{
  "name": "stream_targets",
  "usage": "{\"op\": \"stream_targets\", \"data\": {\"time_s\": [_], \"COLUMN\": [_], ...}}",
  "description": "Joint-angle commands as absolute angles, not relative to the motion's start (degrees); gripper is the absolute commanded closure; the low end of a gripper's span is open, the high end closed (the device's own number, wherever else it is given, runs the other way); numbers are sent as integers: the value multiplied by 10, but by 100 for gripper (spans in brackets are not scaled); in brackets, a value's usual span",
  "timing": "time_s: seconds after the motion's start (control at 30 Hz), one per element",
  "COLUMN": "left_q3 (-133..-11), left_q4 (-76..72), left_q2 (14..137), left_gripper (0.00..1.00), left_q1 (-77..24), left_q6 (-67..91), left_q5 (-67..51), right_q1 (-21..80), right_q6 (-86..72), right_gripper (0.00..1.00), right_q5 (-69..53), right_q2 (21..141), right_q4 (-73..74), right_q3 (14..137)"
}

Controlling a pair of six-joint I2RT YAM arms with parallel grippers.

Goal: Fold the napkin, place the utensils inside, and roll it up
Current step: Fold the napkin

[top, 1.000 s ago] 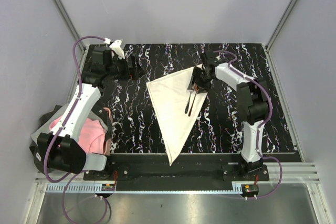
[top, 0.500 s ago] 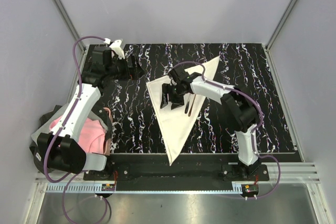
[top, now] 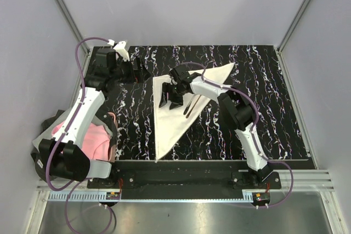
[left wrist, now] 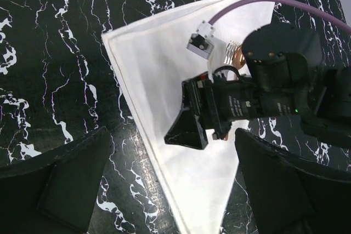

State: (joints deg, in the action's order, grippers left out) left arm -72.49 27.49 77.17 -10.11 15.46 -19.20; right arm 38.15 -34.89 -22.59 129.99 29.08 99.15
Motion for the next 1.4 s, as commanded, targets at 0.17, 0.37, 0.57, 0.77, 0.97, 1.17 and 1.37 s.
{"op": "stream_targets", "data": {"time_s": [0.17,0.37,0.57,0.77,0.97,1.17,1.37], "left_q3": [-719,-722,-720,-717,-716,-715,-711], "left_q4": [252,252,245,243,243,238,231], "left_q2": [761,741,694,675,670,675,680], "left_gripper": [1,1,1,1,1,1,1], "left_q1": [-98,-84,-28,13,40,50,55], "left_q6": [152,156,164,162,163,169,179], "left_q5": [-192,-185,-169,-164,-168,-187,-210], "right_q1": [384,392,455,583,662,677,679], "right_q6": [-295,-178,-106,-119,-127,-143,-168], "right_gripper": [32,32,35,46,47,48,48], "right_q5": [-232,-227,-124,-86,-75,-81,-62], "right_q2": [1421,1340,1169,1111,1149,1179,1176], "right_q4": [287,286,238,132,88,97,104], "right_q3": [1161,1181,1008,875,886,895,881]}}
